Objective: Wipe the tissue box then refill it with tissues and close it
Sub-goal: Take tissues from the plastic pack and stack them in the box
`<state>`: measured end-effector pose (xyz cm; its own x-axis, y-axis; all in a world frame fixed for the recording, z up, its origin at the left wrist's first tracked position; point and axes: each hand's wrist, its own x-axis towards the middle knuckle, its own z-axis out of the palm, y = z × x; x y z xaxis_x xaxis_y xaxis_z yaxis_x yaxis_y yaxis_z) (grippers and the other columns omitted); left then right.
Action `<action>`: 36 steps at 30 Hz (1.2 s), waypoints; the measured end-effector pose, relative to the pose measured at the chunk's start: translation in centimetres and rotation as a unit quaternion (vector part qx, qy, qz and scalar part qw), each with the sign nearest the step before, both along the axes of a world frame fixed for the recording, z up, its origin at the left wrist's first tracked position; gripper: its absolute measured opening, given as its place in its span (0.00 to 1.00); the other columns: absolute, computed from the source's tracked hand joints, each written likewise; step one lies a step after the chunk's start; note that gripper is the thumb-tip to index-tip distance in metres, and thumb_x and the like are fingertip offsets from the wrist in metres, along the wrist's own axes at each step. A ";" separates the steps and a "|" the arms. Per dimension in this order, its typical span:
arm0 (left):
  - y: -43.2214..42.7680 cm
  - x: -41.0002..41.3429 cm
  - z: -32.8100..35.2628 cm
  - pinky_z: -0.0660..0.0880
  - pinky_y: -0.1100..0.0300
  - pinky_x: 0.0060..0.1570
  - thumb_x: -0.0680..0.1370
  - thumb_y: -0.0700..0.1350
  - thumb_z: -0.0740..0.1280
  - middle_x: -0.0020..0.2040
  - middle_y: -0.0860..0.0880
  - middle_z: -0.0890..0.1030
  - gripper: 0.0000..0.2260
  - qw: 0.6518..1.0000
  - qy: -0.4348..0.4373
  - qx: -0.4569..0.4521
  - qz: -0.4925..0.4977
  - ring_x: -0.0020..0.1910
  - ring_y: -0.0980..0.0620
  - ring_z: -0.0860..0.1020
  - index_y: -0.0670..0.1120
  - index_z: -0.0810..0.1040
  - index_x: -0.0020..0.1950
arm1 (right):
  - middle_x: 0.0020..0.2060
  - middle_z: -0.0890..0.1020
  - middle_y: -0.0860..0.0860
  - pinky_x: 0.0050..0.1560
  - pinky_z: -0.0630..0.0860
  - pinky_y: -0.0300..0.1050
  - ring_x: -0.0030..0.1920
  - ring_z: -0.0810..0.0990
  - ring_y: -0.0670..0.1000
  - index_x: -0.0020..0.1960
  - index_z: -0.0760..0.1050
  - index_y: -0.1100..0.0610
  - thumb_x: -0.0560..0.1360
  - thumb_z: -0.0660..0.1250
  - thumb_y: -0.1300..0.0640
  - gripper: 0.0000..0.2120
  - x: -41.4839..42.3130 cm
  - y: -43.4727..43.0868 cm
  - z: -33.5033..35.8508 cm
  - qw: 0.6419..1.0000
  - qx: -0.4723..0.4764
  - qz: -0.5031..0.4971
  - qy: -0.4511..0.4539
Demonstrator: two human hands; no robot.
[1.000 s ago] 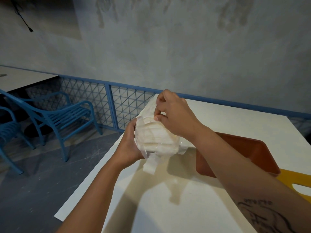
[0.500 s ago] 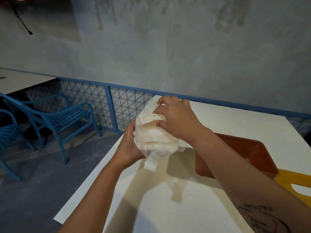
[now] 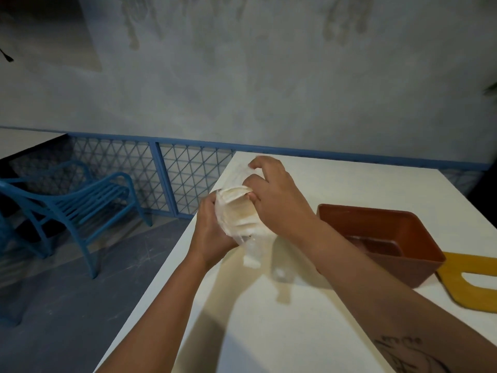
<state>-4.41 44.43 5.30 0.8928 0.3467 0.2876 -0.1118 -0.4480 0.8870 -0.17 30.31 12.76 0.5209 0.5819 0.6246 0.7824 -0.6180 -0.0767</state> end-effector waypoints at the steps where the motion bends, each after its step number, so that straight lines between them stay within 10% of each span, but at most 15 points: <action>1: 0.1 0.1 -0.1 0.70 0.69 0.47 0.55 0.49 0.77 0.52 0.61 0.67 0.36 1.000 0.001 0.007 -0.007 0.53 0.60 0.72 0.57 0.61 0.56 | 0.55 0.79 0.60 0.55 0.75 0.52 0.60 0.73 0.57 0.48 0.81 0.61 0.69 0.71 0.63 0.08 0.1 0.0 -0.6 0.999 0.023 -0.006 -0.033; 8: 0.1 0.0 -0.4 0.75 0.61 0.52 0.57 0.47 0.77 0.53 0.57 0.69 0.32 0.999 -0.023 0.036 -0.025 0.54 0.61 0.72 0.65 0.63 0.50 | 0.45 0.79 0.54 0.45 0.70 0.47 0.47 0.74 0.53 0.48 0.81 0.55 0.67 0.68 0.56 0.10 -0.7 -0.3 -1.8 0.995 0.003 -0.076 -0.059; 13: -1.0 0.1 -1.9 0.65 0.50 0.69 0.57 0.49 0.81 0.70 0.56 0.61 0.51 0.996 -0.047 0.077 0.011 0.71 0.52 0.62 0.54 0.54 0.72 | 0.51 0.78 0.55 0.49 0.71 0.50 0.53 0.75 0.56 0.57 0.78 0.55 0.75 0.65 0.59 0.11 -0.8 -0.1 -1.6 0.995 -0.059 -0.076 -0.018; 27: -6.6 -1.6 -4.4 0.67 0.45 0.67 0.60 0.53 0.79 0.70 0.53 0.64 0.47 0.992 -0.045 0.053 0.102 0.69 0.51 0.66 0.54 0.56 0.72 | 0.45 0.84 0.55 0.35 0.80 0.46 0.44 0.83 0.57 0.46 0.79 0.59 0.62 0.70 0.68 0.13 -2.3 -7.4 -4.8 0.996 -0.008 0.060 -0.069; 36: -9.6 -3.5 -5.3 0.60 0.50 0.72 0.59 0.67 0.67 0.74 0.49 0.61 0.49 0.988 0.010 0.085 0.131 0.73 0.49 0.62 0.49 0.55 0.74 | 0.51 0.84 0.57 0.47 0.80 0.47 0.51 0.82 0.57 0.50 0.79 0.60 0.74 0.61 0.65 0.10 -5.2 -13.6 -7.8 0.984 0.071 0.102 -0.126</action>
